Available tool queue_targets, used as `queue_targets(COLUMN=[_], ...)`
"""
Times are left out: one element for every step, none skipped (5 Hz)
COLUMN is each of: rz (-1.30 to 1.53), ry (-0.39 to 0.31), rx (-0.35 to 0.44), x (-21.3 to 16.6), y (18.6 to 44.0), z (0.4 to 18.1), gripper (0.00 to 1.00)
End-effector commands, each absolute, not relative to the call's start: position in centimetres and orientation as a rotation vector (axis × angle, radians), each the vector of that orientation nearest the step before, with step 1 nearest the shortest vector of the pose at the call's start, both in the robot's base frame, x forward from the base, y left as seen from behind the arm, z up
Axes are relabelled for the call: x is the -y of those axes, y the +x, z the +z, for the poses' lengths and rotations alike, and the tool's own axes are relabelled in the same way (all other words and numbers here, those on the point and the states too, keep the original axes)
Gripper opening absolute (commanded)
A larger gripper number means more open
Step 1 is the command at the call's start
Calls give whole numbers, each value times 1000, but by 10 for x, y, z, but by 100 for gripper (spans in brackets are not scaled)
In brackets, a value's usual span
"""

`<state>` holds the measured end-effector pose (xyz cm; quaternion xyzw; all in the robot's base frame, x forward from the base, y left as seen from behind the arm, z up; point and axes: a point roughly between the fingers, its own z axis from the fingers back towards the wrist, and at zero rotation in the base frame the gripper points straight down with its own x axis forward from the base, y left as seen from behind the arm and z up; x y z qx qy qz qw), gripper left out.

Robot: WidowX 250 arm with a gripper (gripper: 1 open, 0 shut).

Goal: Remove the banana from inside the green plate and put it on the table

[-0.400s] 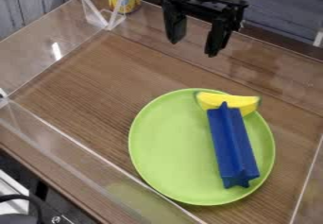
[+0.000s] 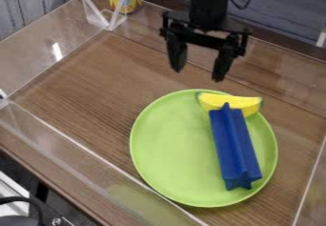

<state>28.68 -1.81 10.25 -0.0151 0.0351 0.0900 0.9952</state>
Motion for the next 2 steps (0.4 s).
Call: queue_targets(rz=[293,333], ry=[-55,-80], rx=[-8,12], x=[30,43], y=[293,295], z=[99,94], gripper=[100,100])
